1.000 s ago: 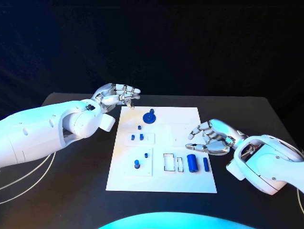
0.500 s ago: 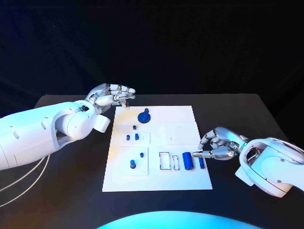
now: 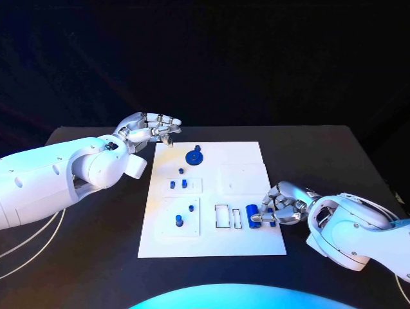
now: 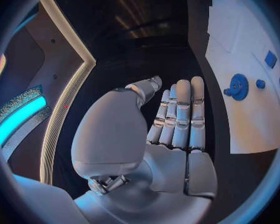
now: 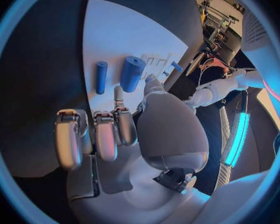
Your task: Assemble the parts on the task board
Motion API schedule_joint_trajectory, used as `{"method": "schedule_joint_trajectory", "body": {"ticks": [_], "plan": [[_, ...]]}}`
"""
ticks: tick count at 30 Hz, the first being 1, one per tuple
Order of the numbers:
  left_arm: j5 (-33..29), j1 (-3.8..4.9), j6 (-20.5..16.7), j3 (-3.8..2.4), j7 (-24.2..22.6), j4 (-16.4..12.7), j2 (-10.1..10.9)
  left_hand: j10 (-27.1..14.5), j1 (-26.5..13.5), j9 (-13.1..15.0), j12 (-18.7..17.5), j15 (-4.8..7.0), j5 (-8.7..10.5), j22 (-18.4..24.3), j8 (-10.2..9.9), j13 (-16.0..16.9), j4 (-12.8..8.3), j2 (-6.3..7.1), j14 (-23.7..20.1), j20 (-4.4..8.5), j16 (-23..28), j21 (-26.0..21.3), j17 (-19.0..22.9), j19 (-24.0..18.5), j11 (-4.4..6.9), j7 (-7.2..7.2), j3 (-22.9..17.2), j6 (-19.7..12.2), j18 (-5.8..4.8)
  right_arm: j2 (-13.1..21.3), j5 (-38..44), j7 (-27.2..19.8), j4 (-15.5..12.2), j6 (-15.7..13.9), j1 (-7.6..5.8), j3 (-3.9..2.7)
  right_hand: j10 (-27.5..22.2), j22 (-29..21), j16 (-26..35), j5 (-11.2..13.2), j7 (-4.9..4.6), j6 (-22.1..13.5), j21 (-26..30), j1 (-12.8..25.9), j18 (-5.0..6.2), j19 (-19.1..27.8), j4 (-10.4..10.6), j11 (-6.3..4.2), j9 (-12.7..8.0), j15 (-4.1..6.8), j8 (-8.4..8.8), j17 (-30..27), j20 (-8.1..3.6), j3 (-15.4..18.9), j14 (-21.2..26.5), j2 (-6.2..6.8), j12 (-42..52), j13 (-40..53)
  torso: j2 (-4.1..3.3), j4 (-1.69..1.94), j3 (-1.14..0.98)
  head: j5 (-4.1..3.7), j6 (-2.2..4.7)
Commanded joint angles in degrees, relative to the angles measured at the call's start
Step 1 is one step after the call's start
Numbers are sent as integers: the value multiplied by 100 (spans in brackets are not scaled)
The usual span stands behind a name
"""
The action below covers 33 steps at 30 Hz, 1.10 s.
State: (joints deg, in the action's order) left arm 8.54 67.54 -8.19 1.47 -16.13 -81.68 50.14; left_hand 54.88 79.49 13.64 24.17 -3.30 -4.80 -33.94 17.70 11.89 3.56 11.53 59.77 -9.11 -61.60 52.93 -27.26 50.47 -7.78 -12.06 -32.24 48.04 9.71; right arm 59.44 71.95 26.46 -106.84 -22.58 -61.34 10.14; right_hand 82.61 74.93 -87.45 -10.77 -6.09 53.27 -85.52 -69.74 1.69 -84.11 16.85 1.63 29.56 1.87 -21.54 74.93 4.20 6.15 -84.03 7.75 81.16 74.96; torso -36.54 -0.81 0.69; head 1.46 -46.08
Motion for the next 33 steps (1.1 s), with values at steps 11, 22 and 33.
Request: {"method": "schedule_joint_trajectory", "body": {"ticks": [11,22,33], "plan": [[-41,5,103,-3,-56,-41,24,-43,-59,-10,39,-27,-16,22,34,7,45,2,-33,1,14,-42,8,27,-8,11,13,-37,84,-350,515,349,249,222,123,-1,30,1408,-31,38,51,119,-58,175,-93,-484,10,-36,96,71,-122,833,-66,143,-468,-87,11,600,1,-5,3,24,-28],[-41,6,81,-3,-23,-52,42,-49,-44,-10,50,-24,-19,31,39,7,42,-5,-37,1,15,-54,10,31,-5,12,3,-38,86,-556,587,571,414,351,173,-1,29,1410,-29,27,104,209,-70,131,-95,-487,-5,-84,184,111,-216,830,-98,133,-468,-185,-17,584,9,-6,1,29,-36],[-41,6,80,-3,-17,-54,45,-51,-33,-11,55,-23,-20,34,41,8,38,-9,-38,2,15,-58,10,34,-5,12,-3,-38,87,-525,556,653,352,-61,187,-1,118,1417,-30,-426,169,239,-102,-656,-101,-493,-52,-151,278,172,-248,842,-161,-116,-470,-483,21,653,11,-8,-3,42,-13]]}}
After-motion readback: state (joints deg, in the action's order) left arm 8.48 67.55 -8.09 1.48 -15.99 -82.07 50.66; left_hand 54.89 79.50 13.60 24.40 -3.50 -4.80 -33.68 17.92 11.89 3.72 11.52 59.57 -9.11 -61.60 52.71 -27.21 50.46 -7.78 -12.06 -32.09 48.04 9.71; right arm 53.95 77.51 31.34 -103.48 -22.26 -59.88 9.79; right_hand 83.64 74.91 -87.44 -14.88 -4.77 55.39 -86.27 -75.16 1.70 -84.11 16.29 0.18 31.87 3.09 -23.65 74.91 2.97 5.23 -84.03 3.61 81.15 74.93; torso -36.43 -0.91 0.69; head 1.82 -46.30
